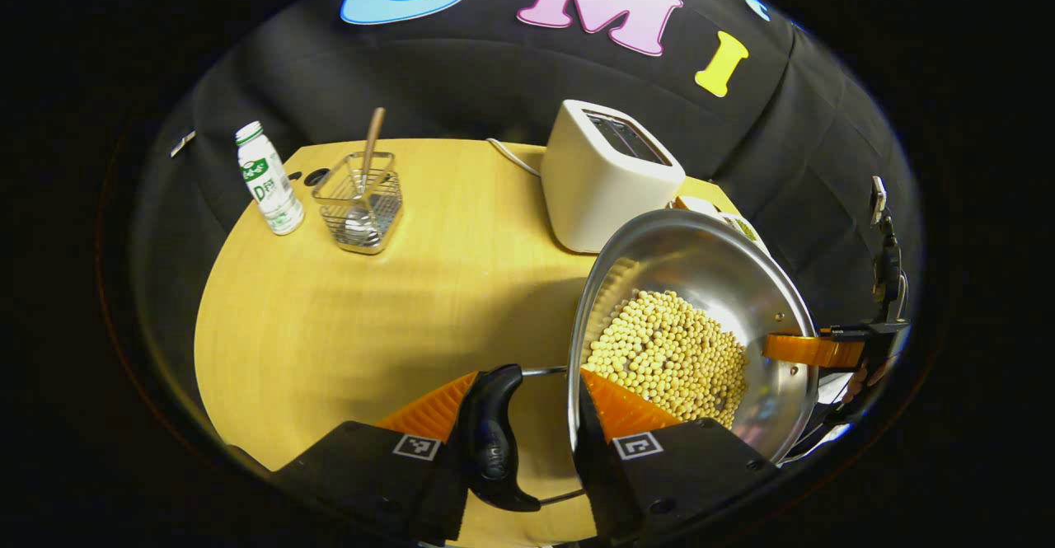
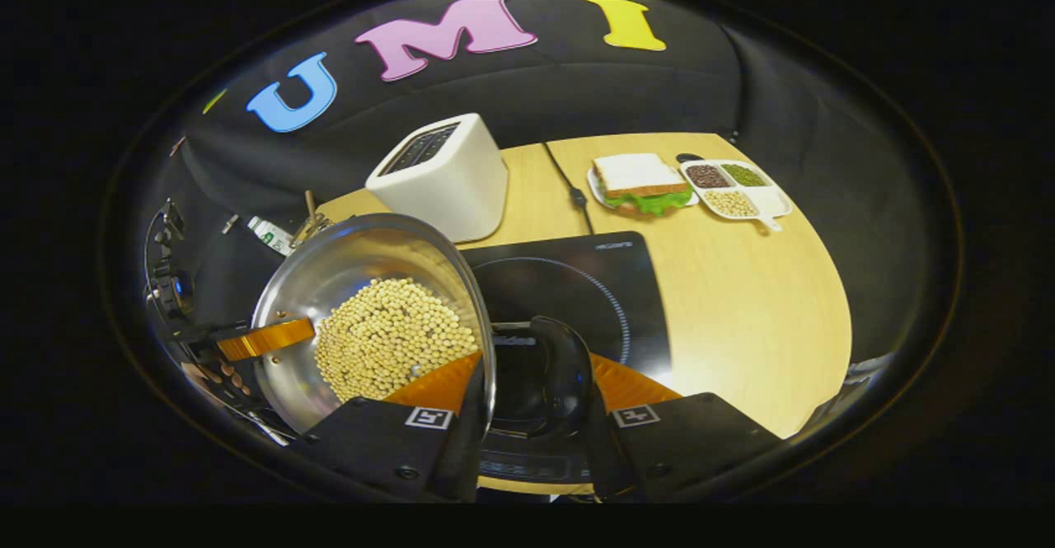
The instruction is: First push the handle of the pot to place it horizontally, then grasp the pot with both hands and set it on the induction cooktop.
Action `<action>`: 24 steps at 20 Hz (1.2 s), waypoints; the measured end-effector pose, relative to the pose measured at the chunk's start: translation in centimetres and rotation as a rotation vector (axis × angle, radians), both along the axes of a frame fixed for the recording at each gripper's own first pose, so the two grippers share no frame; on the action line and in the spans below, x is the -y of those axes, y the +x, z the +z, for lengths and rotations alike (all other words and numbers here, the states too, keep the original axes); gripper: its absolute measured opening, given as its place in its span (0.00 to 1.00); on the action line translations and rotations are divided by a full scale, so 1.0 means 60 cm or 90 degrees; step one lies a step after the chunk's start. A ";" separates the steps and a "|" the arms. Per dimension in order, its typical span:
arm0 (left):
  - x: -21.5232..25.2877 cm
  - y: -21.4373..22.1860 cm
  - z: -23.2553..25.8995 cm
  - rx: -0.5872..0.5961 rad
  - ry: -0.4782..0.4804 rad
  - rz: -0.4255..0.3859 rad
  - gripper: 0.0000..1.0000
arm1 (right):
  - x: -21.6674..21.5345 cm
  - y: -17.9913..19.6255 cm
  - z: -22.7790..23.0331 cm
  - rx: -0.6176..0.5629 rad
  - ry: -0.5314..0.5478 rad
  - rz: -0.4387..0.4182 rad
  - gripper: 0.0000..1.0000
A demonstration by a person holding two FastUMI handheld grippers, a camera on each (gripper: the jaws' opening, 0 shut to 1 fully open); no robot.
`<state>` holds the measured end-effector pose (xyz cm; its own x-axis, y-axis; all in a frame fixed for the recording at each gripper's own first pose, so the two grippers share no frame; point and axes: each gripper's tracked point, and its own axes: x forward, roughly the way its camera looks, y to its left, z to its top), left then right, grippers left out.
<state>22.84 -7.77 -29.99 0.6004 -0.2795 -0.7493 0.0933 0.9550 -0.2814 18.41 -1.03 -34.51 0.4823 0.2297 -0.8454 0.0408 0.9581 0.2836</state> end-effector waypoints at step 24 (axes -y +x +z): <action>0.162 0.076 -0.053 0.001 -0.025 -0.004 0.62 | 0.142 0.055 -0.059 0.010 0.006 -0.037 0.55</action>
